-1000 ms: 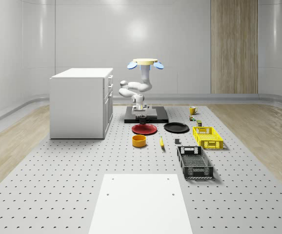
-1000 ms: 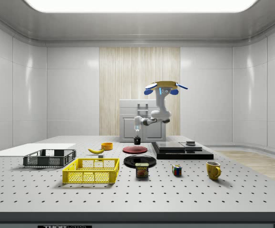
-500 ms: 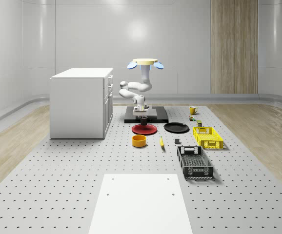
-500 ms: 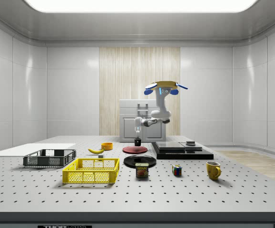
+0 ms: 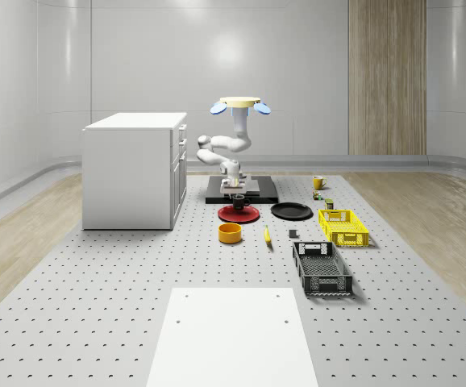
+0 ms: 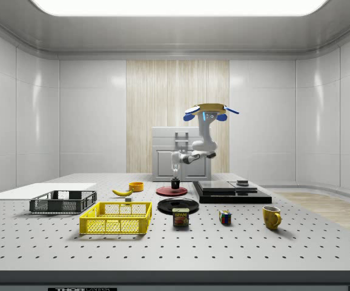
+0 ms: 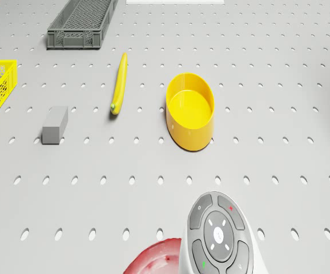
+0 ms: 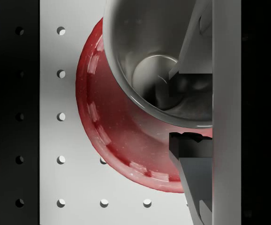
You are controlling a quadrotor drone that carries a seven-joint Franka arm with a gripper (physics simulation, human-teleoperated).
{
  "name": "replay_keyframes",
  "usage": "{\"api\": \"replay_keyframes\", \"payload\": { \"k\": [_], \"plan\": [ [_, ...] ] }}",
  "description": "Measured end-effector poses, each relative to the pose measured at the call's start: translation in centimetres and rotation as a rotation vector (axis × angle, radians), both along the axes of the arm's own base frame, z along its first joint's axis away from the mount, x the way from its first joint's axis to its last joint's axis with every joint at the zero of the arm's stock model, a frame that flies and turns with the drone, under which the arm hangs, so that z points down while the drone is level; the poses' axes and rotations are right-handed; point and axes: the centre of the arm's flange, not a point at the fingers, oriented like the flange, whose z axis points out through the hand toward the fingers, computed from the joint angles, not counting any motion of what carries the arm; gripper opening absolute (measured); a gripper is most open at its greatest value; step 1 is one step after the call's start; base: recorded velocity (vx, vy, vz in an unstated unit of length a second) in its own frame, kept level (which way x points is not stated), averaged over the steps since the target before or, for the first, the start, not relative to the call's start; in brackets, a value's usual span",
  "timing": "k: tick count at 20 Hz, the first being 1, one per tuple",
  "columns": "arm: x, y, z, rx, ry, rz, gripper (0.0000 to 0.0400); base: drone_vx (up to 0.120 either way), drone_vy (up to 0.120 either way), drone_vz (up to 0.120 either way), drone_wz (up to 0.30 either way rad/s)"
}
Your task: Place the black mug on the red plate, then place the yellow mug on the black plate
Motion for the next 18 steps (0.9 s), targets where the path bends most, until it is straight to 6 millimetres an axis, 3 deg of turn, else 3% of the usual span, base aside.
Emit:
{"api": "replay_keyframes", "payload": {
  "k": [4, 5, 7, 10, 13, 18],
  "plan": [
    [0.0, 0.0, 0.9, 0.000, 0.000, 0.000, 0.0110, 0.000, 0.000, 0.000, 0.000],
    [0.0, 0.0, 1.1, 0.000, 0.000, 0.000, 0.0174, 0.000, 0.000, 0.000, 0.000],
    [0.0, 0.0, 1.1, 0.000, 0.000, 0.000, 0.0263, 0.000, 0.000, 0.000, 0.000],
    [0.0, -0.1, 0.5, 0.000, 0.000, 0.000, 0.0335, 0.000, 0.000, 0.000, 0.000],
    [0.0, -0.1, -0.5, 0.000, 0.000, 0.000, 0.0369, 0.000, 0.000, 0.027, 0.000],
    [0.0, -0.1, -1.7, 0.000, 0.000, 0.000, 0.0391, 0.000, 0.000, 0.120, 0.000]
  ]
}}
